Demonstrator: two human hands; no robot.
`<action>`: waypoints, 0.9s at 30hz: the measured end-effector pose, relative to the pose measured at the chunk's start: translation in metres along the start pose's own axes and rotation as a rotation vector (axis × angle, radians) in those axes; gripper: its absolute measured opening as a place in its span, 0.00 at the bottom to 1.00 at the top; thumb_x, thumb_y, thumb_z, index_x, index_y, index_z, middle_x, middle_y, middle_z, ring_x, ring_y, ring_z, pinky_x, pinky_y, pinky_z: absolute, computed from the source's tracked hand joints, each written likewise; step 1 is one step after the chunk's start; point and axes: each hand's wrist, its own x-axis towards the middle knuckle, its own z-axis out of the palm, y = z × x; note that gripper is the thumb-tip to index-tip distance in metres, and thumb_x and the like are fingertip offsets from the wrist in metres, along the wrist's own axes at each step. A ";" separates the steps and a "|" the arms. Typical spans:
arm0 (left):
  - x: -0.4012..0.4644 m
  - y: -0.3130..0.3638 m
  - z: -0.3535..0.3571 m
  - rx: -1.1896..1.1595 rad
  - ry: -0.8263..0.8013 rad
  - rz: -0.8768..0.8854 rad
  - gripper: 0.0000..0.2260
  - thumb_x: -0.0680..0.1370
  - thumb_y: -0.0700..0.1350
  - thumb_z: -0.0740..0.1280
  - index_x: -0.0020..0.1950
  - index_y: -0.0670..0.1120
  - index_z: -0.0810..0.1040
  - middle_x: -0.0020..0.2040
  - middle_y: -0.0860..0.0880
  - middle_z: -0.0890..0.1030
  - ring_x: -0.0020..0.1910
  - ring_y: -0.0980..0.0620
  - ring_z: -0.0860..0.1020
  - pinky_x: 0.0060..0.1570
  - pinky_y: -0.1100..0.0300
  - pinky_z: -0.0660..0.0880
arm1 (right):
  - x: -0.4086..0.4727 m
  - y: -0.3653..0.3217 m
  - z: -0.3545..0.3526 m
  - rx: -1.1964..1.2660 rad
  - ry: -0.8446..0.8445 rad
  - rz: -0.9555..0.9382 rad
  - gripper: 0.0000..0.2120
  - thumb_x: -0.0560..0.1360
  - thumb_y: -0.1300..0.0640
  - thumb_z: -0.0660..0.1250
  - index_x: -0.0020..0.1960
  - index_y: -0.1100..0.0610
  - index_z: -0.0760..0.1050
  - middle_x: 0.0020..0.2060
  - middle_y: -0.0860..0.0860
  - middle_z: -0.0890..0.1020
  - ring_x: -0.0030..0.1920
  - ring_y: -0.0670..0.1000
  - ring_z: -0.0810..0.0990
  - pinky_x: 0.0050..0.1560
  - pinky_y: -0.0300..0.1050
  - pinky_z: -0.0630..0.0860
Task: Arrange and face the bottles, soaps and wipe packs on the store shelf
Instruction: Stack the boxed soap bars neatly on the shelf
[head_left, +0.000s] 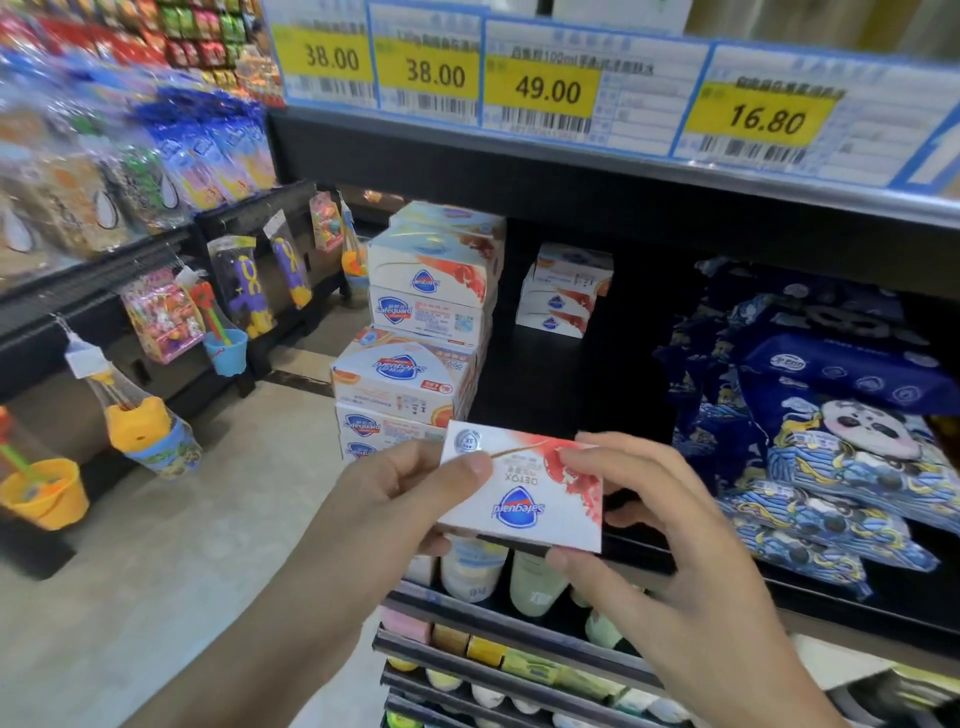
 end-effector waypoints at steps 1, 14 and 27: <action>0.001 0.000 -0.003 -0.014 0.016 -0.012 0.23 0.64 0.62 0.69 0.54 0.51 0.85 0.47 0.51 0.89 0.42 0.56 0.85 0.45 0.57 0.77 | 0.002 0.000 0.002 0.012 0.008 -0.009 0.30 0.68 0.61 0.81 0.63 0.37 0.78 0.67 0.42 0.76 0.63 0.51 0.78 0.51 0.49 0.79; 0.007 -0.056 -0.042 1.101 0.194 0.616 0.13 0.76 0.53 0.59 0.57 0.60 0.79 0.52 0.63 0.79 0.53 0.60 0.75 0.48 0.62 0.73 | 0.080 -0.037 0.024 0.302 0.089 0.120 0.19 0.70 0.60 0.80 0.56 0.45 0.79 0.52 0.42 0.85 0.45 0.49 0.84 0.47 0.40 0.82; 0.026 -0.068 -0.036 1.101 0.093 0.642 0.15 0.77 0.54 0.60 0.62 0.60 0.77 0.54 0.62 0.79 0.56 0.58 0.74 0.54 0.62 0.74 | 0.105 -0.033 0.069 0.098 0.195 0.188 0.19 0.68 0.45 0.81 0.50 0.43 0.73 0.56 0.44 0.79 0.45 0.46 0.83 0.44 0.45 0.83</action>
